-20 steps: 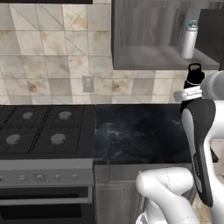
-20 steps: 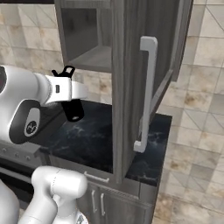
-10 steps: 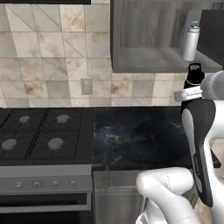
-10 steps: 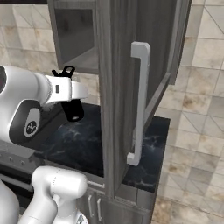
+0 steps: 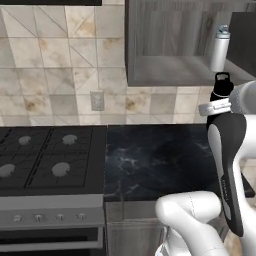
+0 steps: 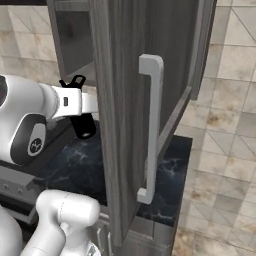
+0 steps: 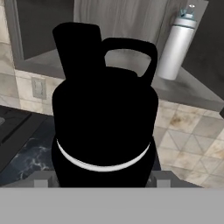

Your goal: Sort all alcoholic drinks to one cabinet, and non-alcoholic drinks to the other.

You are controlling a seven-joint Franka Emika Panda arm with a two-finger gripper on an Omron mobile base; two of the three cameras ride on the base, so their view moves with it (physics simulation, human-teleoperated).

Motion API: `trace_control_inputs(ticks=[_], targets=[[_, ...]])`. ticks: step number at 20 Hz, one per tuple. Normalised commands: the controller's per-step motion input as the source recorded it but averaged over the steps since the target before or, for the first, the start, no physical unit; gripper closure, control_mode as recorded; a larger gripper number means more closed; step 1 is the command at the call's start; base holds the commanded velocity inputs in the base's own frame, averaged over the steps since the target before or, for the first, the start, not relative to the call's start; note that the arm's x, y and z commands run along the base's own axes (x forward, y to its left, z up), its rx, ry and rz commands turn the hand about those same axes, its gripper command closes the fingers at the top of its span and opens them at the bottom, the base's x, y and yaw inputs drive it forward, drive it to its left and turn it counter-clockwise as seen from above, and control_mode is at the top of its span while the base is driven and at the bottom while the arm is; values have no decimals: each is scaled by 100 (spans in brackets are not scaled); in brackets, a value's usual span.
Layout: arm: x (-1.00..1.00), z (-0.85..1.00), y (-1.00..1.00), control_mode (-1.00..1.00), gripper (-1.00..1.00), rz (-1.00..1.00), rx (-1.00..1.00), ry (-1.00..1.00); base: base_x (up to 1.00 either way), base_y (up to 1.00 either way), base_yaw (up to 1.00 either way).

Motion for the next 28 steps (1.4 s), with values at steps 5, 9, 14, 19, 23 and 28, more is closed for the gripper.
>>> trace_control_inputs(ticks=[5, 9, 14, 19, 23, 28], targets=[[0, 0, 0, 100, 100, 0, 0, 0, 25, -19, -3], [0, 0, 0, 100, 100, 0, 0, 0, 24, -18, -3], [0, 0, 0, 100, 100, 0, 0, 0, 23, -16, -3], [0, 0, 0, 100, 100, 0, 0, 0, 14, -1, -2], [0, 0, 0, 100, 100, 0, 0, 0, 11, 0, -1], [0, 0, 0, 100, 100, 0, 0, 0, 11, 0, -1]])
